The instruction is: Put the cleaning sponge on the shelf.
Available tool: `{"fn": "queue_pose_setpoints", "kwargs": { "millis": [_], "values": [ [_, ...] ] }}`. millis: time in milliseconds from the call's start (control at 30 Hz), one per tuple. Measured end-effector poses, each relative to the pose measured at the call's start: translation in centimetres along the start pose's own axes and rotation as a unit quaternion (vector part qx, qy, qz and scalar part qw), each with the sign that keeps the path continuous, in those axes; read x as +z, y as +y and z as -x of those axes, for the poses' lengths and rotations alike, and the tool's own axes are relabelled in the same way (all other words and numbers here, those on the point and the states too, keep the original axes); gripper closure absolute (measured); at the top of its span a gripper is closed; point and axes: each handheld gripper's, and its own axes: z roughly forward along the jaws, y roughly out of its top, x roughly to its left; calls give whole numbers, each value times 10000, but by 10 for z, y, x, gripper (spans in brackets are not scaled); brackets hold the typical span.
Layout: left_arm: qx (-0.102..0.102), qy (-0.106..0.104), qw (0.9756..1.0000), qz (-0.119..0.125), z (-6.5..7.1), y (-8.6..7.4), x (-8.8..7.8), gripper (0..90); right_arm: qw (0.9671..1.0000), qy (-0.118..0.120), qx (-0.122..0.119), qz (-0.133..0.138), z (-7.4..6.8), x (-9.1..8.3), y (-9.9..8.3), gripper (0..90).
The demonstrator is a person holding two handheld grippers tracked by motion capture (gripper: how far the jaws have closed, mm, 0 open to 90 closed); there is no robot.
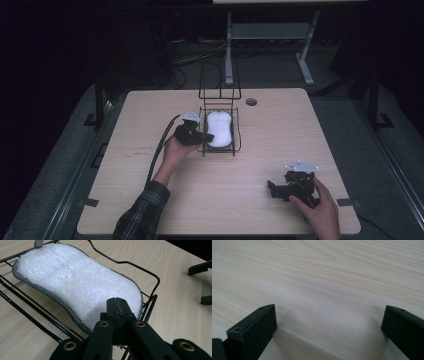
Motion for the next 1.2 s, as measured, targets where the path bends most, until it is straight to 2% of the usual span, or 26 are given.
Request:
{"fn": "queue_pose_setpoints", "kwargs": {
  "millis": [333,567,800,900,967,1000,1067,1200],
  "values": [
    [5,50,10000,-2,1,1,-12,896,10000,0,-1,0,0,0,0,0],
    [20,162,9999,-15,0,-6,-24,881,10000,0,-3,-1,0,0,0,0],
    [-39,273,9996,69,5,-11,-44,783,10000,6,-2,1,0,0,0,0],
    [1,376,9993,70,8,-14,-53,741,10000,9,-3,3,0,0,0,0],
    [2,475,9988,108,13,-19,-62,701,10000,10,-4,3,0,0,0,0],
    [2,475,9988,108,13,-19,-62,657,10000,11,-5,3,0,0,0,0],
    [-11,524,9986,115,15,-23,-68,638,10000,11,-8,2,0,0,0,0],
    [-8,643,9978,127,18,-29,-78,541,10000,14,-9,3,0,0,0,0]
  ]
}}
